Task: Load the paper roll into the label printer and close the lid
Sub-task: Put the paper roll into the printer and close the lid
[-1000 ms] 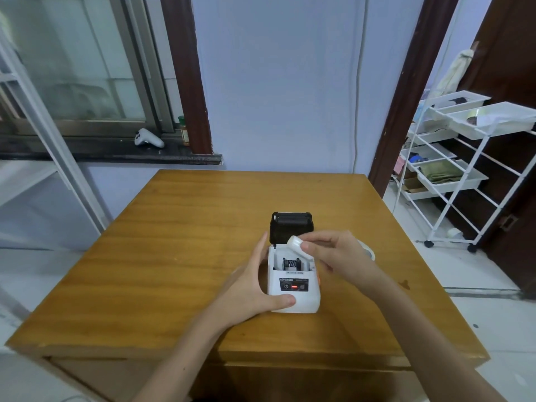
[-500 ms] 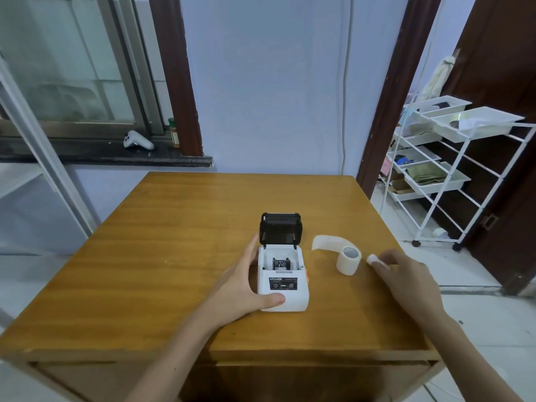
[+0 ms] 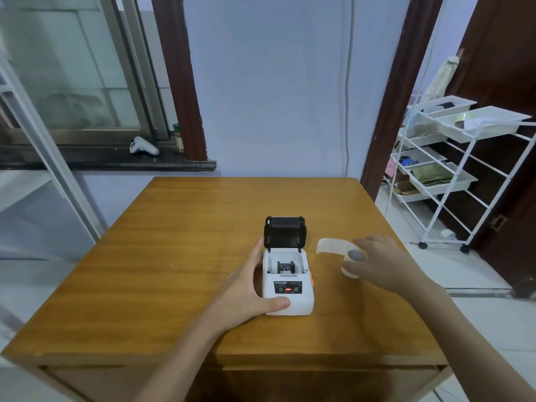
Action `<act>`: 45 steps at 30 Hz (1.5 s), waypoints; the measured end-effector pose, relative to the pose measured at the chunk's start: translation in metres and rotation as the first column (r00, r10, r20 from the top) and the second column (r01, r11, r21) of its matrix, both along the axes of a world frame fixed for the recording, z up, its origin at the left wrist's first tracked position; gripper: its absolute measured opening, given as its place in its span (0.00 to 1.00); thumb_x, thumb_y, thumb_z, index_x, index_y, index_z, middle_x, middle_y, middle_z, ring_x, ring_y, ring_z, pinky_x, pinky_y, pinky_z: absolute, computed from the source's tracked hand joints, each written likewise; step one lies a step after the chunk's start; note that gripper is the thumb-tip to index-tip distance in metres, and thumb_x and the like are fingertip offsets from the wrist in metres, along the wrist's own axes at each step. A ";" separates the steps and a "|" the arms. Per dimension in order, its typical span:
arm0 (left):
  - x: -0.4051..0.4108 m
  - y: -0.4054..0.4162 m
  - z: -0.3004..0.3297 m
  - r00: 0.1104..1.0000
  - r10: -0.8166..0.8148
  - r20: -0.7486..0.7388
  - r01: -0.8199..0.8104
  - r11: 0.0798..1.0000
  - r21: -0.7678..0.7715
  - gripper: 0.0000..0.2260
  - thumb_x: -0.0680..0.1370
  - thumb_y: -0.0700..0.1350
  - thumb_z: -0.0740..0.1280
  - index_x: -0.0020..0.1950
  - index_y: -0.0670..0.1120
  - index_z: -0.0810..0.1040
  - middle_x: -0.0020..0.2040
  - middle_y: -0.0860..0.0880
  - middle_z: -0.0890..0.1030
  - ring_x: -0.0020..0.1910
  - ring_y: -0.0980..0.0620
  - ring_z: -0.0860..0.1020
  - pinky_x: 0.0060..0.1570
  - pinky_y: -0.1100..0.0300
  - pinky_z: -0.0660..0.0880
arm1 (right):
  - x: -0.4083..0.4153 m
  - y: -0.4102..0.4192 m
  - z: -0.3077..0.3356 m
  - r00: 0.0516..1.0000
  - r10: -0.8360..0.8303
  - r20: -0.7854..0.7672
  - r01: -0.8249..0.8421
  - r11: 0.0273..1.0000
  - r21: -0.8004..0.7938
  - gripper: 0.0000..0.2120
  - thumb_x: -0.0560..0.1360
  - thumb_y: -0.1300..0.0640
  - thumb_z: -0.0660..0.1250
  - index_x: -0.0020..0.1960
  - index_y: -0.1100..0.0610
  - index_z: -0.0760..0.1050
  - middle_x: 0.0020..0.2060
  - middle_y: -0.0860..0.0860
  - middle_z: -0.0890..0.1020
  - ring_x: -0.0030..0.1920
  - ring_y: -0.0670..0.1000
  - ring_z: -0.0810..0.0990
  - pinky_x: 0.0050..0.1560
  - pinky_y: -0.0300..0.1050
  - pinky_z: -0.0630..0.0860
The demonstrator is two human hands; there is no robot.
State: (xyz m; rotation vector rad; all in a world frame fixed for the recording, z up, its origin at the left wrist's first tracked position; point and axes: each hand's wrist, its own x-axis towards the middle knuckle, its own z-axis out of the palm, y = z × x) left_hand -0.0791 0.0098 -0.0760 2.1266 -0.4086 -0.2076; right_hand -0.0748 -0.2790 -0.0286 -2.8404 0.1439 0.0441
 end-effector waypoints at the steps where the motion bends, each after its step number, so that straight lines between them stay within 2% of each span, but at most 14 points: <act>1: 0.000 0.000 0.000 1.000 0.000 0.003 0.000 1.000 0.002 0.54 0.64 0.61 0.79 0.71 0.78 0.40 0.71 0.72 0.65 0.74 0.61 0.65 0.74 0.47 0.64 | 0.004 0.000 0.002 0.999 0.022 -0.043 -0.021 1.000 0.011 0.18 0.66 0.40 0.63 0.45 0.54 0.76 0.43 0.50 0.78 0.47 0.55 0.76 0.43 0.50 0.76; 3: -0.001 0.000 0.001 1.000 -0.003 0.006 0.003 1.000 0.003 0.53 0.64 0.61 0.79 0.70 0.80 0.40 0.68 0.76 0.64 0.73 0.62 0.65 0.73 0.49 0.64 | 0.011 0.001 0.007 0.994 0.055 -0.092 -0.052 0.998 0.035 0.15 0.66 0.43 0.66 0.43 0.54 0.75 0.39 0.50 0.78 0.40 0.53 0.78 0.36 0.46 0.73; 5: -0.001 0.000 0.001 1.000 -0.002 0.007 0.002 1.000 0.006 0.53 0.64 0.61 0.79 0.69 0.81 0.40 0.66 0.77 0.64 0.73 0.62 0.65 0.72 0.49 0.64 | 0.014 0.004 0.011 0.991 0.079 -0.107 -0.077 0.997 0.024 0.13 0.70 0.48 0.68 0.53 0.51 0.75 0.42 0.49 0.79 0.39 0.50 0.78 0.34 0.43 0.74; 6: 0.000 0.000 0.001 1.000 -0.002 0.005 0.002 1.000 0.006 0.53 0.64 0.62 0.79 0.69 0.81 0.40 0.66 0.76 0.64 0.73 0.62 0.65 0.73 0.49 0.64 | 0.015 0.004 0.012 0.991 0.091 -0.098 -0.090 0.996 0.014 0.16 0.72 0.50 0.68 0.58 0.50 0.75 0.43 0.49 0.79 0.40 0.50 0.78 0.36 0.44 0.76; 8: 0.001 0.000 0.000 1.000 -0.007 -0.001 0.007 1.000 -0.002 0.53 0.63 0.62 0.79 0.70 0.80 0.40 0.68 0.75 0.65 0.73 0.62 0.65 0.72 0.49 0.65 | 0.017 0.003 0.013 0.990 0.108 -0.087 -0.109 0.994 -0.010 0.15 0.73 0.51 0.66 0.60 0.49 0.76 0.43 0.48 0.79 0.43 0.51 0.78 0.43 0.49 0.79; 15: 0.001 0.001 -0.002 1.000 -0.017 0.000 0.017 1.000 -0.007 0.52 0.64 0.62 0.79 0.69 0.80 0.40 0.66 0.77 0.63 0.71 0.65 0.65 0.69 0.55 0.64 | 0.013 0.002 0.016 0.985 0.149 -0.084 -0.144 0.988 0.053 0.12 0.78 0.49 0.64 0.60 0.48 0.79 0.56 0.54 0.81 0.56 0.55 0.78 0.54 0.47 0.76; 17: 0.001 0.001 -0.001 1.000 -0.016 -0.002 0.016 1.000 -0.008 0.52 0.64 0.62 0.79 0.70 0.79 0.40 0.67 0.75 0.64 0.71 0.64 0.65 0.69 0.55 0.64 | 0.010 0.001 0.017 0.988 0.141 -0.068 -0.133 0.984 0.120 0.11 0.77 0.49 0.65 0.59 0.48 0.79 0.55 0.52 0.82 0.51 0.52 0.79 0.48 0.43 0.77; 20: 0.001 0.000 -0.001 1.000 -0.023 -0.006 0.023 1.000 -0.007 0.53 0.64 0.62 0.79 0.72 0.77 0.41 0.68 0.74 0.65 0.71 0.64 0.66 0.69 0.54 0.65 | 0.004 0.003 0.018 0.990 0.117 -0.072 -0.094 0.959 0.269 0.09 0.77 0.52 0.67 0.56 0.50 0.80 0.40 0.47 0.78 0.31 0.48 0.78 0.25 0.31 0.70; 25: 0.001 0.000 -0.002 1.000 -0.016 -0.003 0.016 1.000 -0.006 0.54 0.63 0.64 0.79 0.76 0.73 0.42 0.74 0.68 0.65 0.74 0.61 0.65 0.72 0.49 0.65 | -0.005 0.001 0.014 0.995 0.100 -0.002 -0.091 0.913 0.397 0.10 0.76 0.53 0.68 0.56 0.53 0.81 0.45 0.46 0.80 0.29 0.46 0.81 0.25 0.30 0.71; 27: 0.001 0.001 -0.003 1.000 -0.022 0.004 0.022 1.000 -0.001 0.53 0.63 0.64 0.78 0.76 0.72 0.43 0.74 0.66 0.66 0.73 0.61 0.66 0.72 0.49 0.66 | -0.008 0.003 0.012 0.997 0.071 0.043 -0.083 0.854 0.513 0.09 0.76 0.55 0.68 0.55 0.55 0.82 0.43 0.47 0.82 0.26 0.44 0.80 0.24 0.31 0.71; 30: 0.000 0.001 -0.003 0.999 -0.029 0.035 0.028 0.999 0.035 0.47 0.65 0.64 0.76 0.75 0.72 0.51 0.72 0.65 0.70 0.70 0.59 0.69 0.71 0.48 0.68 | -0.012 0.012 0.015 0.992 0.041 0.121 -0.116 0.684 0.720 0.07 0.76 0.58 0.69 0.51 0.56 0.84 0.38 0.54 0.84 0.27 0.45 0.80 0.26 0.35 0.76; 35: 0.001 0.000 -0.003 0.991 -0.085 0.106 0.070 0.988 0.135 0.34 0.66 0.68 0.71 0.71 0.67 0.65 0.69 0.69 0.68 0.66 0.61 0.71 0.68 0.46 0.69 | -0.009 0.048 0.012 0.992 0.036 0.120 -0.123 0.454 0.883 0.06 0.76 0.59 0.68 0.49 0.52 0.83 0.33 0.50 0.85 0.28 0.46 0.81 0.31 0.39 0.81; 39: 0.002 0.000 -0.003 0.987 -0.099 0.127 0.080 0.986 0.147 0.29 0.67 0.68 0.70 0.66 0.66 0.70 0.66 0.72 0.68 0.64 0.63 0.72 0.66 0.48 0.70 | 0.004 0.072 0.002 0.993 0.044 0.109 -0.117 0.351 0.929 0.06 0.76 0.59 0.68 0.50 0.58 0.83 0.30 0.53 0.83 0.25 0.47 0.78 0.26 0.39 0.79; 45: 0.004 0.000 -0.005 0.986 -0.087 0.141 0.068 0.988 0.139 0.28 0.67 0.67 0.72 0.65 0.65 0.70 0.62 0.68 0.73 0.59 0.64 0.74 0.61 0.50 0.74 | 0.019 0.079 -0.006 0.997 0.009 0.073 -0.073 0.274 0.959 0.09 0.76 0.57 0.69 0.51 0.62 0.83 0.30 0.54 0.82 0.23 0.47 0.76 0.21 0.39 0.74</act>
